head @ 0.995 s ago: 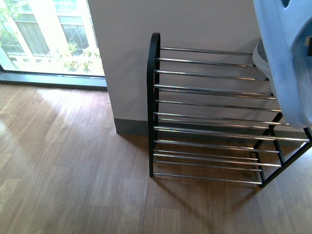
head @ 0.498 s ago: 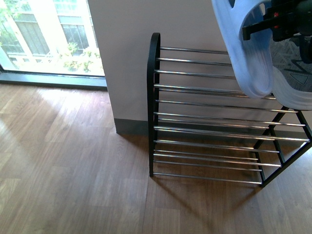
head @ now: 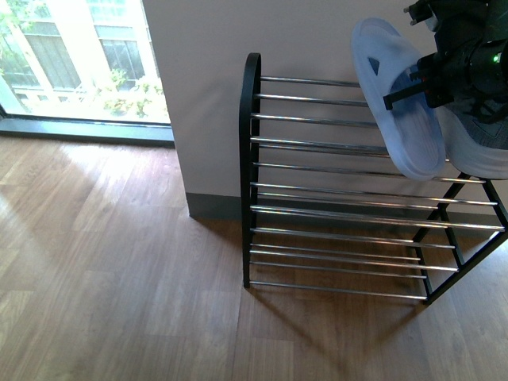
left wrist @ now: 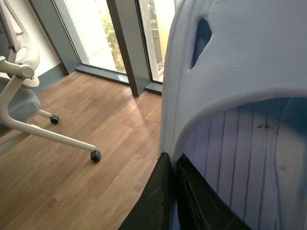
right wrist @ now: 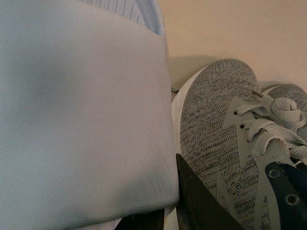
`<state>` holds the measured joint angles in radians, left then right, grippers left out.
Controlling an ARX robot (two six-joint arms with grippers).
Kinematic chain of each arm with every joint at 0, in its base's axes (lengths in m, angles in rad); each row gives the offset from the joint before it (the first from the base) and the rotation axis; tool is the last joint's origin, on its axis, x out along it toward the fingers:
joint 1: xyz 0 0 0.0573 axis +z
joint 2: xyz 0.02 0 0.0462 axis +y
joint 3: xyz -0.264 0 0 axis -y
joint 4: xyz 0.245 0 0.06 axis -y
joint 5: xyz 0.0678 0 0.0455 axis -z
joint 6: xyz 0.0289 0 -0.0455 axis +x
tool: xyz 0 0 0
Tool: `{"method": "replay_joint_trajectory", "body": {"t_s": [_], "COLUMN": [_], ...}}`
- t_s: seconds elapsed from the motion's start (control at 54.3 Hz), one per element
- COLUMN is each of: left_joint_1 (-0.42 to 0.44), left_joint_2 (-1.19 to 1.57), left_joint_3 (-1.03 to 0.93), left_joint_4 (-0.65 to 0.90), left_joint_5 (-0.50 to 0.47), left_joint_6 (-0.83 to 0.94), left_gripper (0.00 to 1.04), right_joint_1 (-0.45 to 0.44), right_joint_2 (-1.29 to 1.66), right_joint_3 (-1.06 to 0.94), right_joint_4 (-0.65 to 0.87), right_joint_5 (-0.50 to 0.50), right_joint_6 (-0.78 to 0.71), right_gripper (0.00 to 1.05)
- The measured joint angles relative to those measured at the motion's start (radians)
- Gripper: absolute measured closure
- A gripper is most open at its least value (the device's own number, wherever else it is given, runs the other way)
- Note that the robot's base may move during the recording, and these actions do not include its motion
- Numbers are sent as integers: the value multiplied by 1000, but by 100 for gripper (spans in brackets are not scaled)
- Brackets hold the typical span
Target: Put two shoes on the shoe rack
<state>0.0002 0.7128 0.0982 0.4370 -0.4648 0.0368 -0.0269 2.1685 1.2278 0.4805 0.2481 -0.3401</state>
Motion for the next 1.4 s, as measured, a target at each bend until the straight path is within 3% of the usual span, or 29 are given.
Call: {"method": "replay_joint_trajectory", "body": {"t_s": [0.405, 0.977, 1.401], "left_joint_1": [0, 0, 0], "left_joint_2": [0, 0, 0], "left_joint_3": [0, 0, 0], "left_joint_4": [0, 0, 0], "left_joint_5": [0, 0, 0], "left_joint_6": [0, 0, 0], "left_gripper": [103, 103, 103], "right_joint_1": [-3, 0, 0], "right_joint_2": [86, 134, 133], "right_joint_3": [102, 160, 150], "right_joint_4": [8, -30, -10], "right_joint_5": [45, 69, 43], "right_joint_6": [-126, -101, -105], "right_gripper": [103, 103, 48]}}
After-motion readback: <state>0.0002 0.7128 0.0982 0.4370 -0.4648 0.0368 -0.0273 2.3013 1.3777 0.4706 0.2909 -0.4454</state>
